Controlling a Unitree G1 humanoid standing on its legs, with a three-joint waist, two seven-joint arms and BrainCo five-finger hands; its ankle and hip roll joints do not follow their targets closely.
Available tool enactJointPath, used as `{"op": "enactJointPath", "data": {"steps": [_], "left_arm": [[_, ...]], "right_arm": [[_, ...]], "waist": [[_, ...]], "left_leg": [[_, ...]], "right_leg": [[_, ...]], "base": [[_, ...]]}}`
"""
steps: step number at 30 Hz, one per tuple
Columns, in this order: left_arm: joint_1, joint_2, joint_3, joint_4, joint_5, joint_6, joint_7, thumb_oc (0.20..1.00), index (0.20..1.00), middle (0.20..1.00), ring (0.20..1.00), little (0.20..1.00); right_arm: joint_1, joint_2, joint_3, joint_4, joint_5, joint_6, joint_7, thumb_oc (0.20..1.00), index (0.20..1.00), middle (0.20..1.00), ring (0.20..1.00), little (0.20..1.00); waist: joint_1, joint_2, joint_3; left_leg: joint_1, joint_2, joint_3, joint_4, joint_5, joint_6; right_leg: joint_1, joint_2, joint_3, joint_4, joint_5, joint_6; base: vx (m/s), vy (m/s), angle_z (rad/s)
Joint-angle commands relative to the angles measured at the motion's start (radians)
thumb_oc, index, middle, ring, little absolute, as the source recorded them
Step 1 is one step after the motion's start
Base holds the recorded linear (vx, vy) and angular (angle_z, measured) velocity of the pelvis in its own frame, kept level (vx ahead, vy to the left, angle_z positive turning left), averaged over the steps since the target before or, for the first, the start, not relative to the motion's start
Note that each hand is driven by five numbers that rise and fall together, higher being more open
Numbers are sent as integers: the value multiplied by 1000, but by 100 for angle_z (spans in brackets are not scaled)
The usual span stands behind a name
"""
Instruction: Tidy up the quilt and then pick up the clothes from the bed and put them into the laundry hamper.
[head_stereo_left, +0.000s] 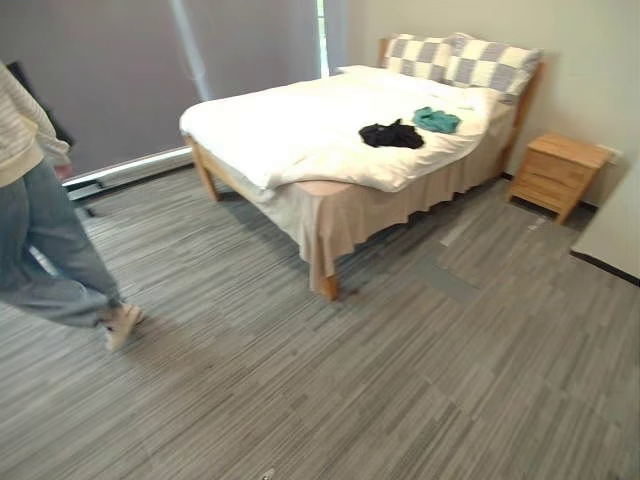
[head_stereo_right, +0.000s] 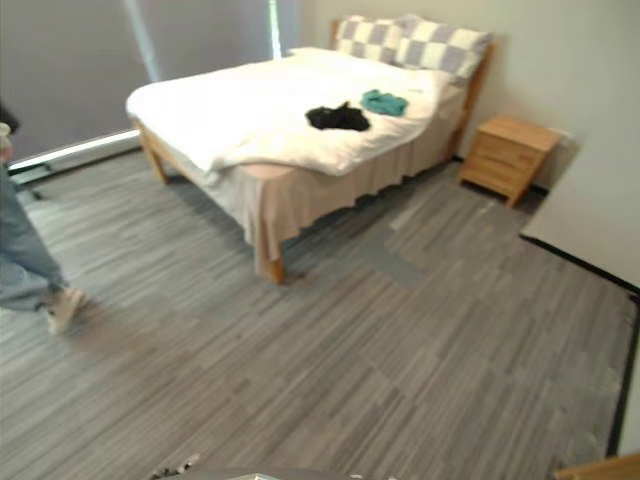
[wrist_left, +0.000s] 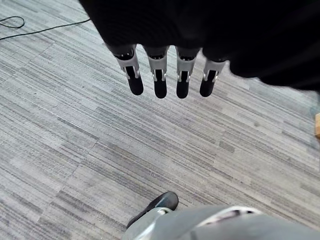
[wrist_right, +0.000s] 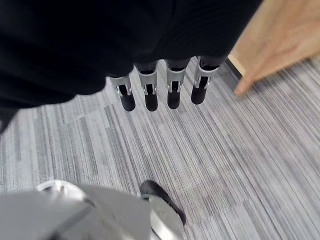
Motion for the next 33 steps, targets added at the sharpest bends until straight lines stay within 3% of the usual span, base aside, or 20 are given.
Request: {"op": "enactJointPath", "data": {"steps": [1, 7, 10, 12, 14, 16, 17, 19, 20, 21, 22, 24, 25, 26, 27, 28, 30, 33], "left_arm": [[-64, -19, -16, 32, 52, -14, 16, 1000, 1000, 1000, 1000, 1000], [-93, -2, -73, 17, 129, -15, 9, 1000, 1000, 1000, 1000, 1000], [-111, 18, -71, 8, 116, -15, 6, 1000, 1000, 1000, 1000, 1000], [-120, 38, -61, 11, 109, -10, 2, 1000, 1000, 1000, 1000, 1000], [-115, 40, -49, 9, 95, -4, 8, 1000, 1000, 1000, 1000, 1000], [-117, 48, -36, 8, 78, 3, 18, 1000, 1000, 1000, 1000, 1000], [-116, 52, -36, 4, 80, 3, 19, 1000, 1000, 1000, 1000, 1000], [-117, 53, -40, -5, 91, -3, 22, 1000, 1000, 1000, 1000, 1000], [-116, 53, -40, -5, 91, -3, 22, 1000, 1000, 1000, 1000, 1000], [-122, 56, -41, -6, 102, -4, 23, 1000, 1000, 1000, 1000, 1000], [-134, 64, -42, 3, 127, -4, 22, 1000, 1000, 1000, 1000, 1000], [-135, 77, -44, 25, 166, -11, 16, 1000, 1000, 1000, 1000, 1000], [-117, 77, -28, 27, 160, -12, 16, 1000, 1000, 1000, 1000, 1000], [-117, 77, -28, 27, 160, -12, 16, 1000, 1000, 1000, 1000, 1000], [-113, 89, 1, 2, 108, -10, 22, 1000, 1000, 1000, 1000, 1000], [-119, 102, 24, -29, 64, -11, 37, 1000, 1000, 1000, 1000, 1000], [-133, 117, 37, -37, 22, -5, 59, 1000, 1000, 1000, 1000, 1000], [-134, 116, 41, -52, 0, -13, 66, 1000, 1000, 1000, 1000, 1000]], "right_arm": [[-126, 2, 1, 32, -16, -13, -20, 1000, 1000, 1000, 1000, 1000], [-156, -3, 4, 46, -19, -8, -9, 1000, 1000, 1000, 1000, 1000], [-177, -6, -5, 33, -5, -10, -11, 1000, 1000, 1000, 1000, 1000], [-186, -1, -14, 19, 13, -14, -8, 1000, 1000, 1000, 1000, 1000], [-189, -6, -36, 3, 25, -12, -13, 1000, 1000, 1000, 1000, 1000], [-190, -4, -70, -9, 55, -12, -28, 1000, 1000, 1000, 1000, 1000], [-187, -3, -80, -12, 65, -13, -30, 1000, 1000, 1000, 1000, 1000], [-174, -1, -97, -25, 79, -14, -36, 1000, 1000, 1000, 1000, 1000], [-174, -1, -97, -25, 79, -14, -36, 1000, 1000, 1000, 1000, 1000], [-168, -2, -99, -27, 82, -14, -39, 1000, 1000, 1000, 1000, 1000], [-163, -1, -108, -23, 82, -11, -40, 1000, 1000, 1000, 1000, 1000], [-125, 3, -114, -15, 69, -12, -26, 1000, 1000, 1000, 1000, 1000], [-117, -6, -101, -1, 47, -11, -13, 1000, 1000, 1000, 1000, 1000], [-117, -7, -101, 0, 47, -11, -13, 1000, 1000, 1000, 1000, 1000], [-118, -10, -81, 11, 39, -10, -17, 1000, 1000, 1000, 1000, 1000], [-129, -19, -67, 0, 36, -9, -26, 1000, 1000, 1000, 1000, 1000], [-175, -37, -60, -10, 48, -9, -40, 1000, 1000, 1000, 1000, 1000], [-225, -56, -37, -30, 43, -14, -44, 1000, 1000, 1000, 1000, 1000]], "waist": [[16, -3, 89], [13, -4, 111], [19, -9, 134], [25, -15, 147], [13, -7, 173], [-1, 3, 199], [-5, 4, 203], [-28, -4, 219], [-30, -1, 221], [-36, 0, 222], [-53, -4, 221], [-83, -7, 199], [-96, 11, 181], [-98, 13, 180], [-70, 30, 187], [-36, 20, 211], [13, -17, 241], [91, -39, 245]], "left_leg": [[113, -16, -15, -95, -60, -75], [83, -20, -15, -95, -60, -66], [55, -21, -21, -90, -64, -50], [43, -20, -11, -78, -81, -27], [71, -21, 10, -78, -107, -9], [132, -6, 40, -86, -135, -9], [149, -2, 45, -88, -143, -14], [192, -8, 34, -95, -177, -41], [194, -4, 33, -95, -177, -42], [212, 6, 23, -95, -201, -66], [236, 25, 23, -95, -218, -99], [320, 48, 22, -95, -241, -135], [314, 107, 4, 56, -158, -155], [313, 109, 3, 58, -159, -156], [168, 214, -42, 403, 22, -175], [62, 222, -92, 613, 98, -165], [-93, 235, -118, 799, 55, -117], [-224, 205, -91, 690, -40, -119]], "right_leg": [[108, -103, -67, -151, 44, 140], [59, -106, -41, -134, 49, 147], [-13, -107, -20, -56, 37, 149], [-107, -128, -14, 114, 22, 173], [-210, -173, -27, 337, 80, 234], [-299, -213, -65, 492, 137, 241], [-312, -232, -87, 462, 141, 241], [-308, -255, -101, 235, 136, 231], [-301, -251, -105, 229, 139, 231], [-297, -255, -96, 104, 133, 236], [-302, -275, -83, -67, 188, 241], [-332, -281, -36, -84, 243, 241], [-313, -235, -41, -43, 226, 222], [-313, -234, -43, -43, 225, 222], [-230, -130, -81, -65, 171, 158], [-174, -99, -103, -86, 155, 117], [-96, -69, -109, -133, 109, 82], [15, -55, -82, -188, 48, 86]], "base": [[16, 20, -23], [18, 47, -12], [-13, 51, -27], [41, 109, -22], [157, 157, -33], [282, 81, -37], [453, 10, -17], [440, -40, -11], [399, -77, 4], [544, -144, 24], [768, -185, 34], [1083, -191, 26], [929, -142, 16], [849, -357, 47], [570, -458, 50], [662, -581, 25], [433, -330, -53], [515, 8, -37]]}}
